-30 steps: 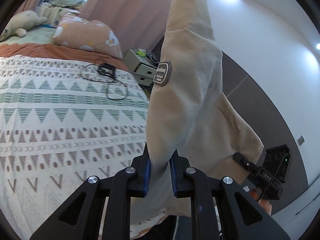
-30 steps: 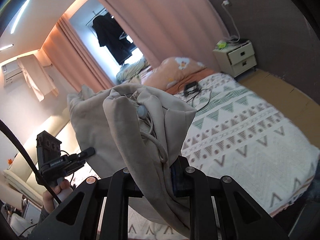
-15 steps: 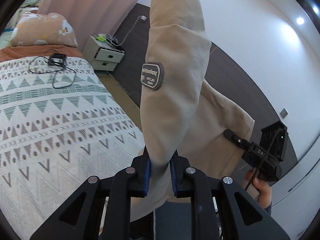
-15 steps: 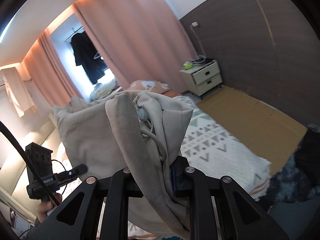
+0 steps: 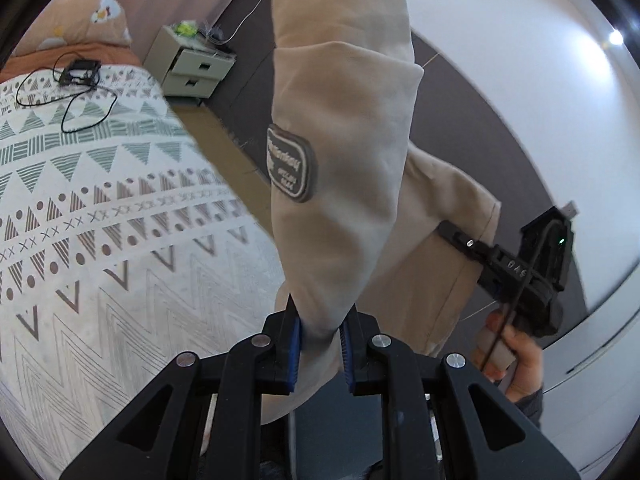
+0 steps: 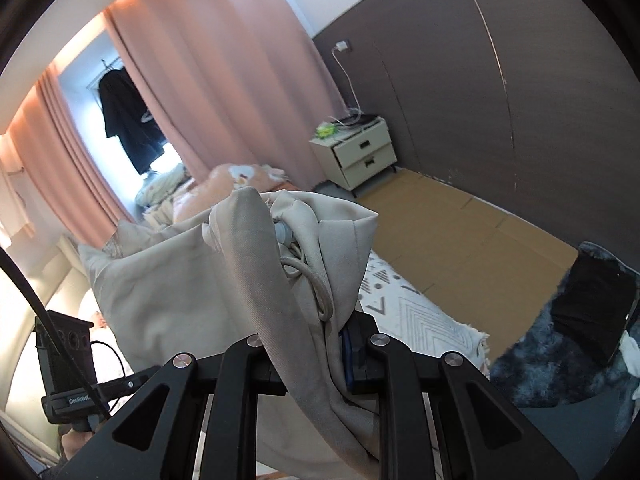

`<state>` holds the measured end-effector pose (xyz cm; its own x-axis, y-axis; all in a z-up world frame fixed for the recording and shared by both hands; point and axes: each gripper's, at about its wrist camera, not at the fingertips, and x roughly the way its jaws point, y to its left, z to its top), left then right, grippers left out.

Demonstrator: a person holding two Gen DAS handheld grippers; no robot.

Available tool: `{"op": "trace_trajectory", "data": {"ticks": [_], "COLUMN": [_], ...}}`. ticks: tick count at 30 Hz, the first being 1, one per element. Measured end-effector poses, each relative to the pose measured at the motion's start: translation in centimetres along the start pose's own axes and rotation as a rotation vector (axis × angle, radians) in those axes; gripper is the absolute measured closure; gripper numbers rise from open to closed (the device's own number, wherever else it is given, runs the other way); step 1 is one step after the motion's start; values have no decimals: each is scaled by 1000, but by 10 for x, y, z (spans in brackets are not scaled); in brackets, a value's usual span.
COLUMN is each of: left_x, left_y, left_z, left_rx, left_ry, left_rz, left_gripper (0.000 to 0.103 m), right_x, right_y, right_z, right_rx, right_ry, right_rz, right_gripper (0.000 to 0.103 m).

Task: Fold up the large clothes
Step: 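Lift the folded jacket bundle up off the bed with both tools, then lower the bundle onto the bed's edge and open both tools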

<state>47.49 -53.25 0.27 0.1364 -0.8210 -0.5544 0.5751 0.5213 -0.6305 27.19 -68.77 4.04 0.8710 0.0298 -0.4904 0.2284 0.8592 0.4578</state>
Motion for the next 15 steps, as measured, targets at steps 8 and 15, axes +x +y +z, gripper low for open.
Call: {"op": "trace_trajectory", "data": {"ticks": [8, 15], "left_x": [38, 59], "left_y": [51, 106], "left_z": [28, 41], "left_rx": [-39, -160], "left_ry": [48, 76], "left_rz": [61, 111], "left_gripper": [85, 84], "right_x": [95, 155], "right_y": [32, 61], "right_z": [19, 38], "right_rx": [-19, -15], "right_ry": [110, 168], "right_rz": [-54, -88], "right_gripper": [88, 88]}}
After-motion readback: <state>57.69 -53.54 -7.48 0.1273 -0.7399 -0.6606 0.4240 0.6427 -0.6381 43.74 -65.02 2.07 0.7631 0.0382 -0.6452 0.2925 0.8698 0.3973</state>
